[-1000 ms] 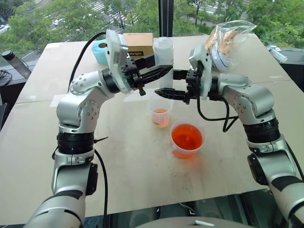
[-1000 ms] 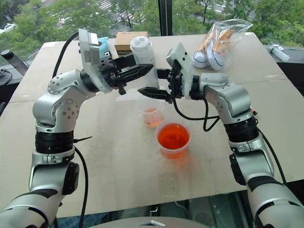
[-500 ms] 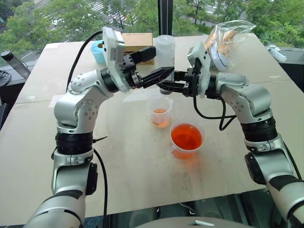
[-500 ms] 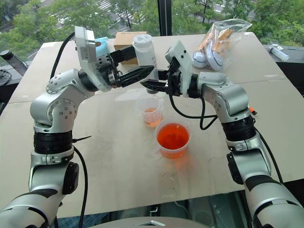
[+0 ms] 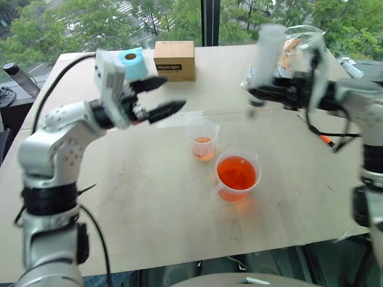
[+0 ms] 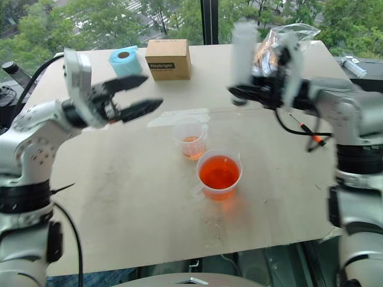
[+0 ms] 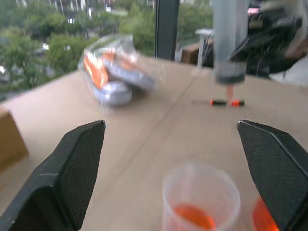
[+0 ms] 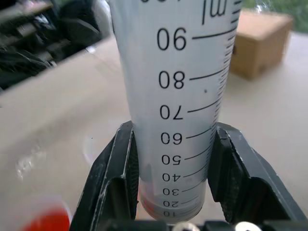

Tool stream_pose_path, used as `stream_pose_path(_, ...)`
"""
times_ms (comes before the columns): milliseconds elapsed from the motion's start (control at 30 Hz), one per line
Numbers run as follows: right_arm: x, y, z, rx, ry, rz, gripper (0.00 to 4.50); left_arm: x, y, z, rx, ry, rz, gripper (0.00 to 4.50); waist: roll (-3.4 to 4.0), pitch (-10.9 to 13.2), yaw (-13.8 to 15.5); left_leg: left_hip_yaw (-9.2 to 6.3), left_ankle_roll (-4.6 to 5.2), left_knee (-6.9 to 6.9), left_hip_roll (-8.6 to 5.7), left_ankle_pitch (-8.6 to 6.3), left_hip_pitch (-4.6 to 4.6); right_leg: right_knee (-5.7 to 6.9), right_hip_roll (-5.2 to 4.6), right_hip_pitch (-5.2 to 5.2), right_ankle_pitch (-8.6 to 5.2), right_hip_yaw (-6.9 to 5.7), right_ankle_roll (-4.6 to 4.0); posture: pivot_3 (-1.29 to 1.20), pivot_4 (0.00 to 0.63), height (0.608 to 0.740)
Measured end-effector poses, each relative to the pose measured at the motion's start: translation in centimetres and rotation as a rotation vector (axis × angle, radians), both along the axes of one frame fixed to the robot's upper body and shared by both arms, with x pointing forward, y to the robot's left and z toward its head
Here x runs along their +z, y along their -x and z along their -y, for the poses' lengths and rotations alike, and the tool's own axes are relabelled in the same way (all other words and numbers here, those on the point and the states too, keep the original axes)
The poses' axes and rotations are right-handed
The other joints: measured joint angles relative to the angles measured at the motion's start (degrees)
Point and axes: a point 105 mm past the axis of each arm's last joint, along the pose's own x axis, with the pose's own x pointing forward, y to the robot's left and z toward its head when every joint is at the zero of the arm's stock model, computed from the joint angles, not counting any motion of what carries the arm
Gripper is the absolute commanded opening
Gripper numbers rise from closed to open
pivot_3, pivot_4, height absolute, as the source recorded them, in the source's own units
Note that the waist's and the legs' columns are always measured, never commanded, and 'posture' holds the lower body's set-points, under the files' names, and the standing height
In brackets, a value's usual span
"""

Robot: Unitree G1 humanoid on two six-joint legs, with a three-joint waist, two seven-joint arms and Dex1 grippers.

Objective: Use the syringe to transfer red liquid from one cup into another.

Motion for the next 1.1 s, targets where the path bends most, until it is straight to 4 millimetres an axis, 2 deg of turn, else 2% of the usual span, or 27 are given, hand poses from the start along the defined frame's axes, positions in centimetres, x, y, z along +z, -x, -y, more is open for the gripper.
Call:
stream_pose_path(33, -0.5, 0.4, 0.7, -0.008, 0.034, -0.025, 1.47, -0.3, 0.2, -0.4, 0.015, -0.016, -0.008, 4.46, 0.01, 0.0, 0.0, 0.01, 0.00, -0.07, 0.00, 0.00, 0.00, -0.01, -0.01, -0.01, 0.00, 0.02, 0.00, 0.00, 0.150, 0.740)
stream_pose_path(67, -2.5, 2.1, 2.8, -0.027, 0.175, -0.121, 1.47, -1.5, 1.2, -1.7, 0.057, -0.063, -0.040, 4.46, 0.05, 0.0, -0.1, 0.04, 0.00, -0.21, 0.02, 0.00, 0.02, -0.04, -0.05, -0.05, 0.00, 0.08, -0.01, 0.00, 0.150, 0.740)
stream_pose_path(100, -3.0, 2.4, 3.3, -0.033, 0.196, -0.149, 1.47, -1.9, 1.4, -2.0, 0.067, -0.072, -0.054, 4.46, 0.04, 0.0, -0.1, 0.03, 0.00, -0.24, 0.03, 0.00, 0.07, -0.04, -0.05, -0.03, -0.01, 0.07, -0.01, 0.00, 0.150, 0.740)
stream_pose_path(200, -6.1, 4.4, 5.8, -0.058, 0.414, -0.265, 1.47, -4.0, 2.8, -3.1, 0.101, -0.158, -0.101, 4.46, 0.07, 0.0, -0.5, 0.12, 0.00, -0.25, 0.07, 0.00, 0.17, -0.14, -0.04, -0.06, -0.02, 0.18, -0.03, 0.00, 0.150, 0.740)
stream_pose_path(233, -8.0, 5.1, 7.2, -0.075, 0.506, -0.334, 1.47, -5.5, 3.6, -3.4, 0.110, -0.204, -0.134, 4.46, 0.08, 0.0, -0.5, 0.14, 0.01, -0.26, 0.08, -0.01, 0.22, -0.13, -0.05, -0.03, -0.02, 0.21, -0.03, 0.00, 0.150, 0.740)
stream_pose_path(300, -9.7, 5.4, 8.0, -0.092, 0.552, -0.393, 1.47, -7.1, 4.1, -4.0, 0.128, -0.234, -0.175, 4.46, 0.08, 0.0, -0.5, 0.15, 0.06, -0.24, 0.08, -0.03, 0.25, -0.04, -0.06, -0.04, 0.00, 0.23, -0.05, 0.00, 0.150, 0.740)
stream_pose_path(433, -11.5, 4.0, 8.0, -0.130, 0.568, -0.400, 3.37, -8.0, 4.7, -3.6, 0.131, -0.259, -0.153, 4.50, 0.08, 0.0, -0.1, 0.12, -0.01, -0.19, 0.08, 0.00, 0.32, 0.02, -0.11, 0.01, 0.02, 0.22, -0.09, 0.00, 0.150, 0.740)
stream_pose_path(467, -11.7, 3.6, 7.8, -0.133, 0.563, -0.385, 3.99, -8.0, 4.7, -3.6, 0.137, -0.262, -0.145, 4.50, 0.07, 0.0, 0.0, 0.08, -0.02, -0.19, 0.08, 0.01, 0.27, -0.01, -0.11, 0.00, 0.01, 0.17, -0.09, 0.00, 0.150, 0.740)
stream_pose_path(500, -11.8, 3.5, 7.7, -0.134, 0.563, -0.381, 4.38, -8.1, 4.7, -3.6, 0.137, -0.262, -0.145, 4.50, 0.07, 0.0, 0.1, 0.08, -0.04, -0.18, 0.08, 0.01, 0.23, -0.04, -0.12, -0.01, 0.01, 0.17, -0.08, 0.00, 0.150, 0.740)
stream_pose_path(533, -12.0, 3.1, 7.5, -0.137, 0.559, -0.361, 4.47, -8.3, 4.8, -3.5, 0.141, -0.261, -0.147, 4.50, 0.08, 0.0, 0.1, 0.08, -0.07, -0.19, 0.08, 0.03, 0.15, -0.10, -0.12, -0.06, 0.02, 0.17, -0.08, 0.00, 0.150, 0.740)
stream_pose_path(600, -12.3, 2.4, 7.1, -0.147, 0.537, -0.318, 4.47, -8.9, 4.9, -3.2, 0.157, -0.241, -0.154, 4.50, 0.08, 0.0, 0.1, 0.11, -0.08, -0.19, 0.08, 0.04, 0.07, -0.20, -0.12, -0.08, 0.02, 0.18, -0.07, 0.00, 0.150, 0.740)
stream_pose_path(733, -11.7, 2.3, 8.3, -0.167, 0.457, -0.240, 4.47, -10.1, 5.0, -3.7, 0.243, -0.260, -0.165, 4.50, 0.07, 0.0, 0.7, 0.10, -0.07, -0.26, 0.07, 0.03, 0.01, -0.29, -0.12, -0.09, 0.02, 0.13, -0.06, 0.00, 0.150, 0.740)
stream_pose_path(933, -11.5, 5.4, 10.4, -0.138, 0.142, -0.103, 4.47, -13.1, 7.5, -3.0, 0.301, -0.241, -0.241, 4.50, 0.09, -0.1, 1.4, 0.09, -0.05, -0.18, 0.08, 0.02, 0.22, -0.16, -0.10, 0.14, 0.02, 0.13, -0.05, 0.00, 0.150, 0.740)
stream_pose_path(1000, -11.6, 6.5, 11.6, -0.154, 0.111, -0.067, 4.47, -13.9, 8.6, -2.7, 0.302, -0.217, -0.264, 4.50, 0.12, -0.1, 1.3, 0.08, 0.01, -0.16, 0.08, -0.01, 0.38, -0.13, -0.11, 0.32, 0.02, 0.13, -0.06, 0.00, 0.150, 0.740)
stream_pose_path(1100, -12.7, 8.1, 13.2, -0.181, 0.102, -0.026, 4.47, -15.2, 10.0, -2.5, 0.319, -0.191, -0.300, 4.50, 0.13, -0.1, 1.3, 0.09, 0.21, -0.29, 0.08, -0.14, 1.11, -0.22, -0.11, 0.96, -0.01, 0.15, -0.10, 0.00, 0.150, 0.740)
